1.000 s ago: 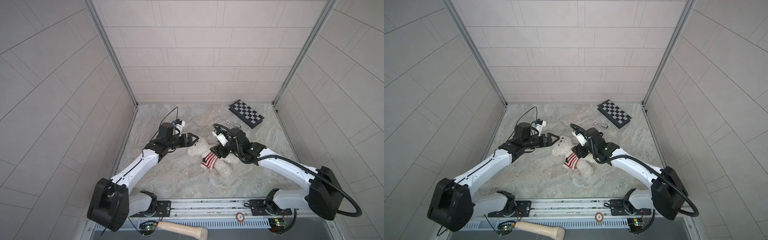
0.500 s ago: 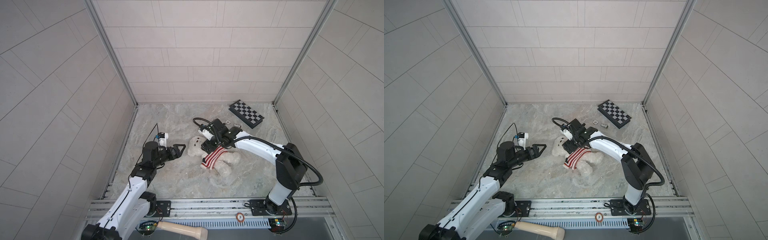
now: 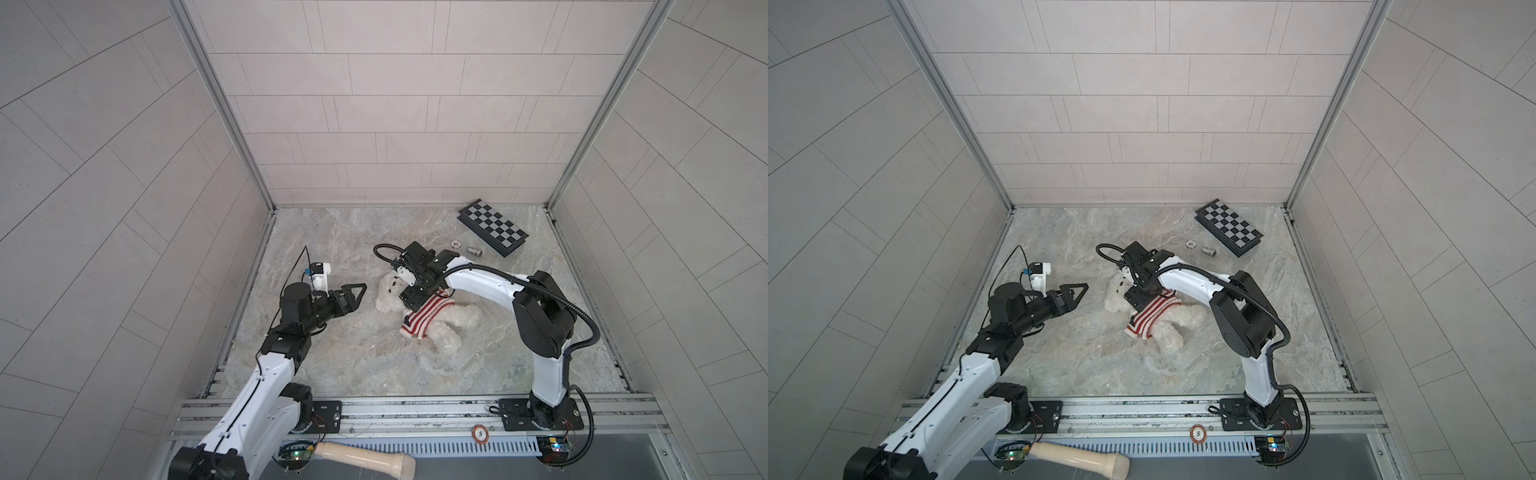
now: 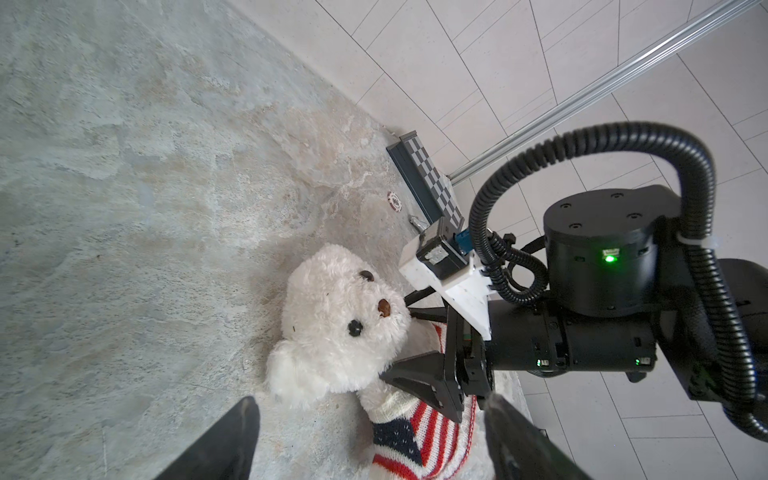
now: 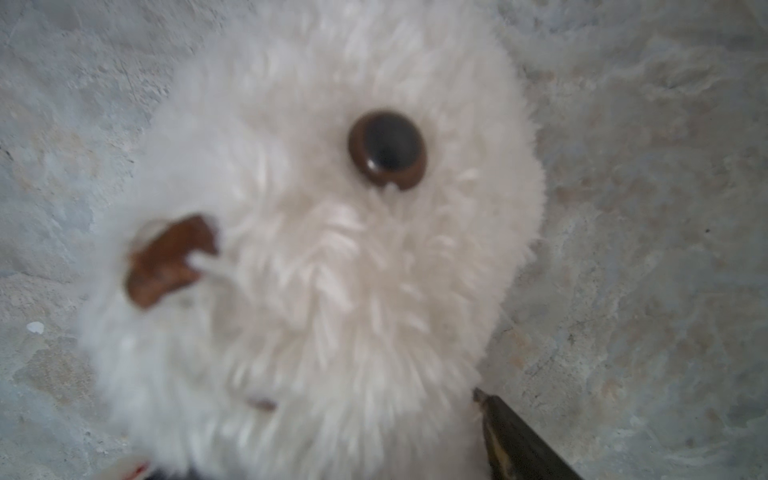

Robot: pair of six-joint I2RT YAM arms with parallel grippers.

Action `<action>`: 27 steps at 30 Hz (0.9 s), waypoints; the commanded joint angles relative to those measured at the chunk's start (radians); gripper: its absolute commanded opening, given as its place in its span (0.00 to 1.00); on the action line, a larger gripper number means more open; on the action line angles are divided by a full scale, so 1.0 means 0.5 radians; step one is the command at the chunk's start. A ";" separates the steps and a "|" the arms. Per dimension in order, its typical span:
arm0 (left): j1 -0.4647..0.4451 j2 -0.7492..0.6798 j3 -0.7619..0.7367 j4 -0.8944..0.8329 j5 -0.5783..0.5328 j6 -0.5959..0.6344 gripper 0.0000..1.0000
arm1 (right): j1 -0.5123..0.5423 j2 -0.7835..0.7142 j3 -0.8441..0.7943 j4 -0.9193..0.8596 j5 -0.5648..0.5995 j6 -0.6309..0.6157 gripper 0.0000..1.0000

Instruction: Dress the teddy bear

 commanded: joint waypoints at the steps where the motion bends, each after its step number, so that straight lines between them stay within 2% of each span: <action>1: 0.017 0.023 0.002 0.034 0.048 0.071 0.85 | 0.010 0.049 -0.006 -0.001 0.089 0.030 0.76; 4: 0.017 -0.004 -0.013 -0.018 0.043 0.107 0.83 | 0.007 0.012 -0.054 0.058 0.105 0.075 0.65; 8: 0.000 -0.036 -0.012 -0.087 0.093 0.119 0.75 | -0.005 -0.075 -0.162 0.161 0.057 0.163 0.44; 10: -0.035 -0.063 -0.005 -0.150 0.104 0.139 0.69 | -0.019 -0.131 -0.242 0.243 0.019 0.224 0.37; 12: -0.093 -0.099 -0.007 -0.225 0.122 0.152 0.59 | -0.030 -0.214 -0.350 0.367 -0.023 0.290 0.32; 16: -0.332 -0.189 -0.065 -0.334 0.043 0.114 0.44 | -0.031 -0.407 -0.573 0.684 -0.119 0.365 0.25; 18: -0.449 -0.229 -0.140 -0.280 0.011 0.025 0.37 | -0.031 -0.545 -0.714 0.891 -0.173 0.390 0.20; 22: -0.618 -0.292 -0.253 -0.106 -0.072 -0.121 0.29 | -0.030 -0.796 -0.977 1.333 -0.225 0.412 0.12; 25: -0.727 -0.249 -0.260 0.064 -0.114 -0.174 0.25 | -0.022 -0.942 -1.229 1.792 -0.255 0.470 0.07; 27: -0.879 -0.174 -0.216 0.130 -0.162 -0.175 0.23 | -0.015 -0.995 -1.401 2.155 -0.225 0.593 0.04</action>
